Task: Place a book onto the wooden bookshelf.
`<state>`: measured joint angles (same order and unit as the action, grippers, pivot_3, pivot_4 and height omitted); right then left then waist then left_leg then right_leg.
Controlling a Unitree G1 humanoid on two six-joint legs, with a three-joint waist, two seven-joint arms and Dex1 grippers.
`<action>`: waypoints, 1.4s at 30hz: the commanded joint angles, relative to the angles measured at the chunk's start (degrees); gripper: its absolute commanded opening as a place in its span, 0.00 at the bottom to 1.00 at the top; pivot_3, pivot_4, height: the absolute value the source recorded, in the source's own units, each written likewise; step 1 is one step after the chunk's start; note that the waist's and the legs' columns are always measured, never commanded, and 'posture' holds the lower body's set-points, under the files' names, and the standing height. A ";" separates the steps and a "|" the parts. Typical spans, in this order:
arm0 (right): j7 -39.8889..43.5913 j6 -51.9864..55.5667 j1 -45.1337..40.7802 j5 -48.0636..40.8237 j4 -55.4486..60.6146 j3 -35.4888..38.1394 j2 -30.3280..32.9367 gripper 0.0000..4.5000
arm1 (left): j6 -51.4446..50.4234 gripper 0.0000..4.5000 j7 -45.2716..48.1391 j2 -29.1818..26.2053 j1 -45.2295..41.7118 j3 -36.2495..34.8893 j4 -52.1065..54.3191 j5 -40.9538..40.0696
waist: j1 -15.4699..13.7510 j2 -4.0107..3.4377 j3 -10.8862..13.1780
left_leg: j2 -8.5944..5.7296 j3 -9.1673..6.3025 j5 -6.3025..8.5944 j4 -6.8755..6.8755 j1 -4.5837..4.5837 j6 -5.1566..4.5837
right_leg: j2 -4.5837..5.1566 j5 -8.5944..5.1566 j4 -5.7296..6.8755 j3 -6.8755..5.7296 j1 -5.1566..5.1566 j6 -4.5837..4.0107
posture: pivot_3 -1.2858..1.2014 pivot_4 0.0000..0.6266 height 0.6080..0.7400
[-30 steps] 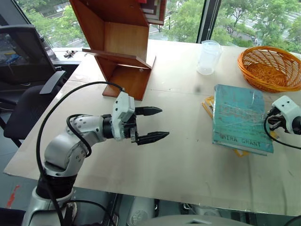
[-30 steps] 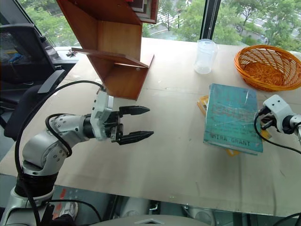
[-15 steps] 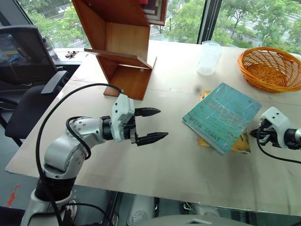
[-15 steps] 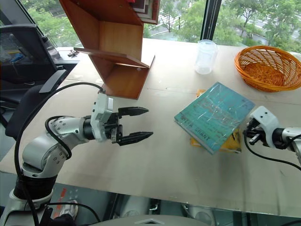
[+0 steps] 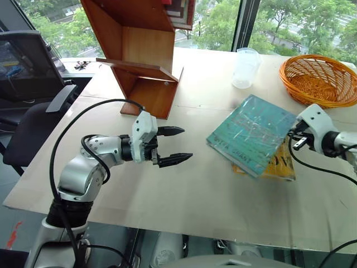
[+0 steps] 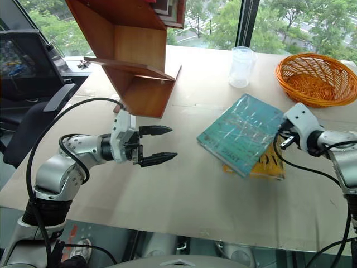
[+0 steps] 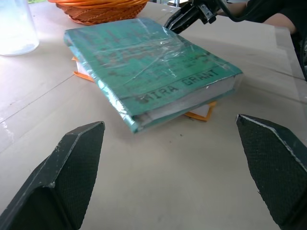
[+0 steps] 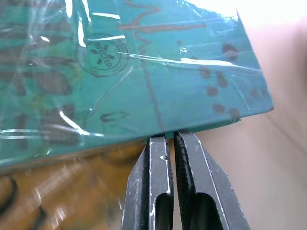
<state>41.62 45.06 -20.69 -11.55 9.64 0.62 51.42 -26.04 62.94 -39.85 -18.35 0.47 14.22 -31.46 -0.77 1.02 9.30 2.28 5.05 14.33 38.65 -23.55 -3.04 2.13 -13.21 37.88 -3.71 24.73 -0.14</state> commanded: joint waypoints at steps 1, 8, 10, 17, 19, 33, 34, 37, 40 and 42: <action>0.75 -2.46 -2.02 1.27 -1.51 -1.77 -0.69 0.02 | 0.80 1.00 -0.14 -0.81 1.10 -1.64 1.10 -0.01 | -0.09 0.00 0.00 | -0.01 -0.01 0.00 0.00 -0.04 0.00 | 0.02 0.02 -0.03 -0.02 0.01 -0.03 | 0.52 0.24 1.00; 1.74 -9.95 4.44 -0.78 -2.50 7.14 -0.12 0.02 | -4.33 1.00 -8.35 0.89 -0.51 -2.95 1.05 -0.18 | -0.56 0.01 0.00 | -0.05 -0.08 0.00 0.00 -0.11 0.00 | 0.11 0.09 -0.06 -0.07 0.02 -0.15 | 0.52 0.24 1.00; 6.42 -13.84 10.80 -4.55 1.40 14.51 0.66 0.02 | -10.46 1.00 -10.70 0.52 -3.32 -2.64 -0.41 -1.25 | -1.08 0.01 0.01 | -0.07 -0.16 -0.01 0.01 -0.16 0.01 | 0.07 0.07 -0.05 -0.09 0.02 -0.12 | 0.52 0.24 1.00; 13.09 -13.49 29.91 -24.76 25.46 38.15 -7.04 0.57 | -36.55 1.00 -10.23 2.28 -21.23 -1.70 -19.04 -8.73 | -0.83 0.01 -0.01 | -0.02 -0.39 -0.01 0.05 -0.08 0.00 | -0.19 -0.04 0.04 -0.11 -0.07 0.09 | 0.52 0.24 1.00; 11.75 -13.73 34.26 -28.50 31.40 41.60 -9.90 0.73 | -40.34 1.00 -9.92 4.18 -27.44 -0.82 -28.64 -7.94 | -1.07 0.06 -0.01 | -0.03 -0.50 -0.04 0.07 -0.05 0.05 | -0.19 -0.04 0.09 -0.19 -0.13 0.09 | 0.52 0.24 1.00; -2.64 -27.12 60.10 -36.40 50.36 43.73 -17.75 0.97 | -24.11 1.00 1.14 24.67 -52.73 0.91 -84.17 7.51 | -0.03 0.14 -0.01 | -0.15 -0.72 0.00 0.33 -0.16 -0.01 | -0.30 -0.06 0.03 -0.06 -0.28 0.09 | 0.52 0.24 1.00; -3.36 -29.56 62.50 -37.64 50.36 43.93 -17.15 0.97 | -22.86 1.00 2.30 26.15 -53.33 1.05 -85.44 8.54 | -0.07 0.14 -0.01 | -0.15 -0.75 0.00 0.33 -0.18 -0.01 | -0.31 -0.06 0.03 -0.09 -0.28 0.08 | 0.52 0.24 1.00; -4.18 -37.54 71.43 -39.00 50.36 42.37 -16.08 0.97 | -20.10 1.00 7.25 29.49 -54.43 2.21 -87.92 12.04 | -0.21 0.33 0.05 | -0.16 -0.76 0.01 0.33 -0.24 -0.02 | -0.29 -0.06 0.01 -0.11 -0.25 0.08 | 0.52 0.24 1.00; -4.55 -45.70 81.29 -37.89 50.36 40.77 -16.92 0.97 | -19.76 1.00 11.94 32.48 -55.08 2.58 -89.31 14.79 | -0.41 0.33 0.05 | -0.17 -0.78 0.05 0.33 -0.26 -0.08 | -0.26 -0.07 0.00 -0.14 -0.25 0.06 | 0.52 0.24 1.00; -5.68 -50.68 86.43 -37.29 50.36 40.05 -17.94 0.97 | -19.64 1.00 13.32 34.21 -55.32 2.50 -89.91 16.37 | -0.31 0.36 0.04 | -0.17 -0.76 0.07 0.33 -0.28 -0.12 | -0.25 -0.08 -0.03 -0.14 -0.24 0.07 | 0.52 0.24 1.00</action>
<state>37.08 0.19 63.60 -49.23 58.66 40.84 34.22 -46.26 74.06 -6.89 -72.09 2.89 -75.39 -16.52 -1.08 1.38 9.34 2.12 4.30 14.43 38.98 -23.81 -3.18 1.92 -13.30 37.84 -3.83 24.49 -0.06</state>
